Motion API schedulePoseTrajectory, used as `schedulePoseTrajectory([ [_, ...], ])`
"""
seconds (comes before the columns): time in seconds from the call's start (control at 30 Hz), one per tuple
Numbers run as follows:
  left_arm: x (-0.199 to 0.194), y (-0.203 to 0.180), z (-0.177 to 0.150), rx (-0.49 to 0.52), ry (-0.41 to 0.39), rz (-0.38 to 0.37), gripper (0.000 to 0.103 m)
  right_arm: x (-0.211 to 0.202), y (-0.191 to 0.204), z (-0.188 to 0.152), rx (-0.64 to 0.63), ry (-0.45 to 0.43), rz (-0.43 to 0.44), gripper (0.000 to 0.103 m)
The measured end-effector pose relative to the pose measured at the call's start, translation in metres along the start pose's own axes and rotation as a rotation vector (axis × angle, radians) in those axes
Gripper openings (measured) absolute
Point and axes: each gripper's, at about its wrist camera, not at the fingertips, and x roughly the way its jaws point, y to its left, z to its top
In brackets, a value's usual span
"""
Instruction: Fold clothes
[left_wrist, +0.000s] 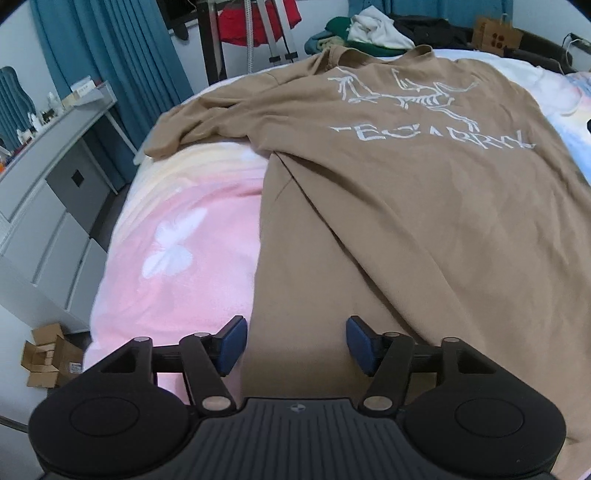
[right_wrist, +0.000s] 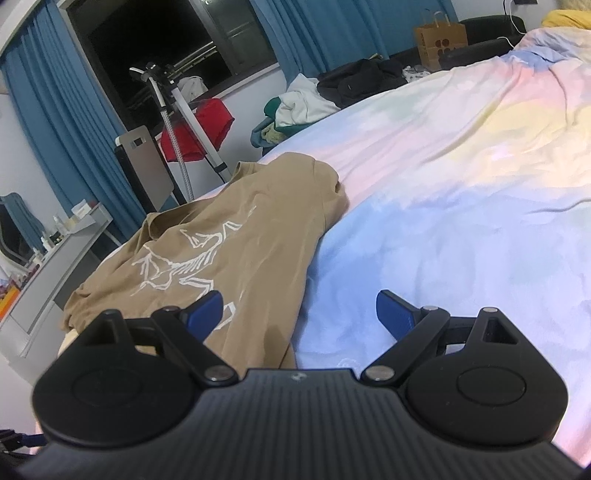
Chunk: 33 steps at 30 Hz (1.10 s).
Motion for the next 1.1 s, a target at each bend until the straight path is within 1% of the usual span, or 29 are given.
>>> schedulePoseTrajectory([
  [0.03,0.001,0.001,0.0,-0.007,0.002,-0.016,0.05,0.001,0.0,0.0,0.001,0.001,0.0,0.091],
  [0.07,0.002,0.001,0.0,-0.015,0.003,-0.033,0.035,0.001,0.0,0.0,0.001,0.002,0.0,0.091],
  [0.1,0.002,0.002,0.001,-0.017,0.004,-0.045,0.018,0.001,0.0,0.0,0.001,0.004,-0.001,0.091],
  [0.13,0.001,0.002,0.001,-0.018,0.005,-0.058,0.007,0.001,-0.001,-0.001,0.003,0.005,0.0,0.091],
  [0.17,0.001,0.002,0.002,-0.03,0.009,-0.071,0.004,0.001,-0.001,-0.001,0.005,0.006,0.001,0.091],
  [0.23,0.0,0.003,0.004,-0.056,0.017,-0.097,0.003,0.001,-0.002,0.0,0.01,0.005,0.004,0.091],
  [0.27,-0.002,0.007,0.005,-0.094,0.022,-0.126,0.003,0.001,-0.003,0.0,0.013,0.003,0.005,0.091],
  [0.33,-0.011,0.019,0.007,-0.211,0.018,-0.201,0.003,0.0,-0.005,0.001,0.022,-0.002,0.003,0.091],
  [0.4,-0.026,0.032,0.008,-0.326,-0.003,-0.282,0.003,0.0,-0.007,0.002,0.034,-0.004,0.008,0.091],
  [0.43,-0.034,0.042,0.007,-0.403,-0.013,-0.336,0.003,-0.001,-0.008,0.002,0.038,-0.005,0.011,0.091],
  [0.5,-0.044,0.068,0.0,-0.589,-0.022,-0.453,0.003,-0.002,-0.009,0.003,0.044,-0.006,0.017,0.091],
  [0.53,-0.046,0.08,-0.005,-0.676,-0.014,-0.486,0.003,-0.002,-0.01,0.003,0.049,-0.008,0.02,0.091],
  [0.57,-0.045,0.087,-0.009,-0.731,-0.004,-0.493,0.003,-0.002,-0.01,0.003,0.055,-0.009,0.022,0.091],
  [0.6,-0.044,0.095,-0.013,-0.76,0.005,-0.457,0.003,-0.001,-0.01,0.003,0.058,-0.009,0.025,0.091],
  [0.67,-0.036,0.103,-0.018,-0.768,0.036,-0.344,0.003,0.0,-0.01,0.004,0.063,-0.007,0.031,0.091],
  [0.7,-0.027,0.107,-0.02,-0.778,0.074,-0.287,0.003,0.0,-0.009,0.004,0.065,-0.007,0.034,0.091],
  [0.73,-0.02,0.109,-0.02,-0.777,0.1,-0.249,0.003,0.001,-0.009,0.004,0.068,-0.006,0.038,0.091],
  [0.8,-0.01,0.107,-0.016,-0.752,0.134,-0.206,0.004,0.001,-0.009,0.004,0.074,-0.003,0.043,0.091],
  [0.83,-0.011,0.103,-0.012,-0.726,0.132,-0.187,0.004,0.001,-0.01,0.004,0.08,-0.004,0.05,0.091],
  [0.9,-0.022,0.093,-0.004,-0.655,0.088,-0.156,0.005,-0.001,-0.015,0.006,0.106,-0.016,0.076,0.091],
  [0.93,-0.029,0.087,-0.001,-0.616,0.06,-0.142,0.009,-0.001,-0.018,0.008,0.134,-0.024,0.097,0.091],
  [1.0,-0.045,0.074,0.003,-0.538,0.004,-0.109,0.031,0.004,-0.026,0.016,0.197,-0.037,0.141,0.091],
  [1.07,-0.061,0.062,0.008,-0.479,-0.05,-0.079,0.043,0.013,-0.034,0.026,0.271,-0.051,0.18,0.091],
  [1.1,-0.068,0.057,0.011,-0.461,-0.077,-0.07,0.046,0.019,-0.038,0.031,0.307,-0.058,0.196,0.091],
])
